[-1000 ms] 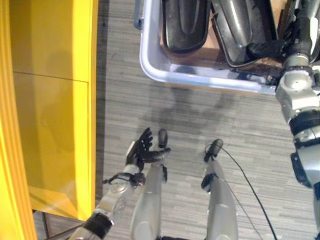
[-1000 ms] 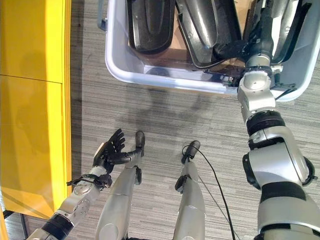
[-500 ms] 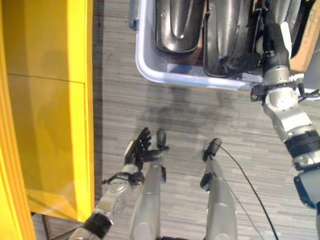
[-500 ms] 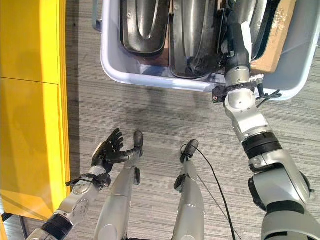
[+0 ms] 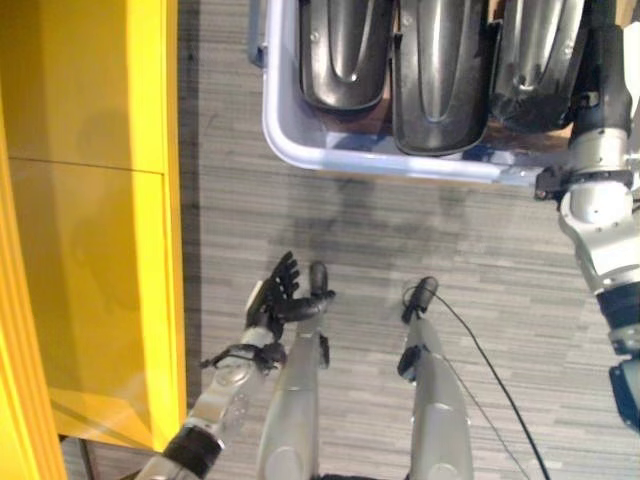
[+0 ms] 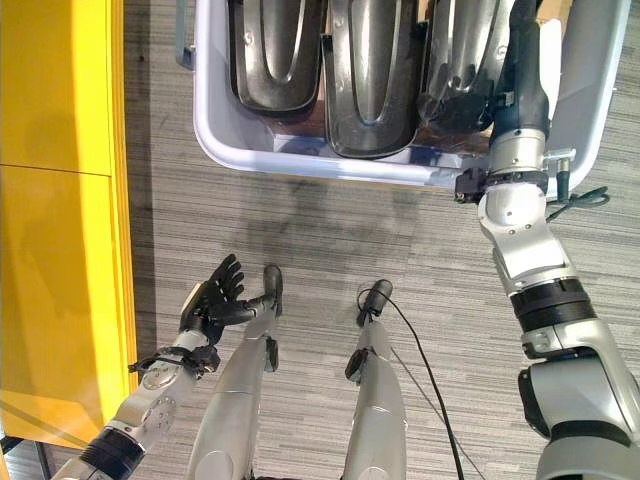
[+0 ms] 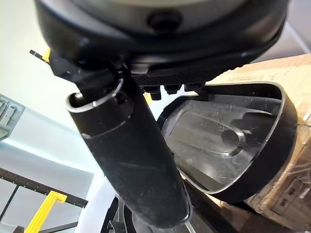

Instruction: Move parts from the plastic box to the shelf.

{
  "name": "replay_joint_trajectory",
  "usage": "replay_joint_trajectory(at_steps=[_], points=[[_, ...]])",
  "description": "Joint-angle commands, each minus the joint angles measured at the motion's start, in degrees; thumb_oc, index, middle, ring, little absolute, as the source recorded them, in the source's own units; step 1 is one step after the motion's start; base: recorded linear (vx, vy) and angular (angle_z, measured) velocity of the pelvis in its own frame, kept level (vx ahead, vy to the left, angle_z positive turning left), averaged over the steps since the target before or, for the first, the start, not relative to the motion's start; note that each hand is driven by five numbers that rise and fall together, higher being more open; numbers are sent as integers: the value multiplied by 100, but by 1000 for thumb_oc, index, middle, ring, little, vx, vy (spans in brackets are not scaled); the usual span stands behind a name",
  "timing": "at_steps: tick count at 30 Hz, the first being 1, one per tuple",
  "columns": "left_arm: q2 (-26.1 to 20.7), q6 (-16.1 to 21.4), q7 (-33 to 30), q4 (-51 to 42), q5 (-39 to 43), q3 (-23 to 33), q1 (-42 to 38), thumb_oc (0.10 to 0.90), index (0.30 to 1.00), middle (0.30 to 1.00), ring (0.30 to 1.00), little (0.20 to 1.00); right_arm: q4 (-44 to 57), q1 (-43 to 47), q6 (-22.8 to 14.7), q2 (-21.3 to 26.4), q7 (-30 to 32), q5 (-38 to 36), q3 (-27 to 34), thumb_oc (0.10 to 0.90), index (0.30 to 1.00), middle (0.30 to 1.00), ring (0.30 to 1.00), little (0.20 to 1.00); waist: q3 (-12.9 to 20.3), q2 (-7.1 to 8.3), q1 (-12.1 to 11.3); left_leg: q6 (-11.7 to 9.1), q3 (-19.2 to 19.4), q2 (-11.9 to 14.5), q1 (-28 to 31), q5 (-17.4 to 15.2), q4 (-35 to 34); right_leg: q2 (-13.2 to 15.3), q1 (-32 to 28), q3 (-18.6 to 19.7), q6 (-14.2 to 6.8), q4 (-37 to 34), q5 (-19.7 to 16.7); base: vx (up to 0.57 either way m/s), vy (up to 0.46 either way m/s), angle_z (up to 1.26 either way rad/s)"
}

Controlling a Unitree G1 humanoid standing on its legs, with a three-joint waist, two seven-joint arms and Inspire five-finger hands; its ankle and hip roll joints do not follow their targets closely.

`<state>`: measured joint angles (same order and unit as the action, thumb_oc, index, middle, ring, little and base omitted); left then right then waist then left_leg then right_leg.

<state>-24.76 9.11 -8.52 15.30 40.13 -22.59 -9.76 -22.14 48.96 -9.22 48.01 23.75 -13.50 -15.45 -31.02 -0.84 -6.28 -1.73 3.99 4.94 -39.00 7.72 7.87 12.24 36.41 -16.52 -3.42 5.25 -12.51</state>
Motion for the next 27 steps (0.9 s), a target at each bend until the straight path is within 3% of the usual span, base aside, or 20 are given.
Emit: replay_joint_trajectory(at_steps=[1,7,13,14,27], points=[[-193,288,25,-568,-82,-24,474,900,1000,1000,1000,1000,738,280,-609,750,247,276,485,900,1000,1000,1000,1000,123,11,-43,-81,-235,64,178,-244,36,256,-533,-116,-477,684,1013,0,0,0],[-226,288,41,-577,-116,10,511,900,1000,1000,1000,1000,933,62,-540,843,282,682,518,900,1000,1000,1000,1000,123,39,-25,-78,-233,74,205,-224,10,244,-543,-108,-473,688,1010,0,0,0],[-229,296,84,-632,-214,84,572,900,1000,1000,1000,1000,1261,-323,-286,1160,283,1778,460,900,1000,1000,1000,1000,123,61,-4,-81,-249,77,187,-216,13,233,-544,-137,-481,682,1005,0,0,0],[-260,314,108,-680,-275,127,605,900,1000,1000,1000,1000,1329,-510,-109,1423,363,2469,497,900,1000,1000,1000,1000,123,59,-5,-87,-263,67,175,-206,3,234,-533,-149,-492,686,1003,0,0,0],[-318,336,109,-744,-410,215,592,900,1000,1000,1000,1000,1269,-560,458,1833,486,4180,226,900,1000,1000,1000,1000,123,76,-33,-84,-302,47,125,-175,-12,234,-506,-162,-515,667,968,-5,1,0]])
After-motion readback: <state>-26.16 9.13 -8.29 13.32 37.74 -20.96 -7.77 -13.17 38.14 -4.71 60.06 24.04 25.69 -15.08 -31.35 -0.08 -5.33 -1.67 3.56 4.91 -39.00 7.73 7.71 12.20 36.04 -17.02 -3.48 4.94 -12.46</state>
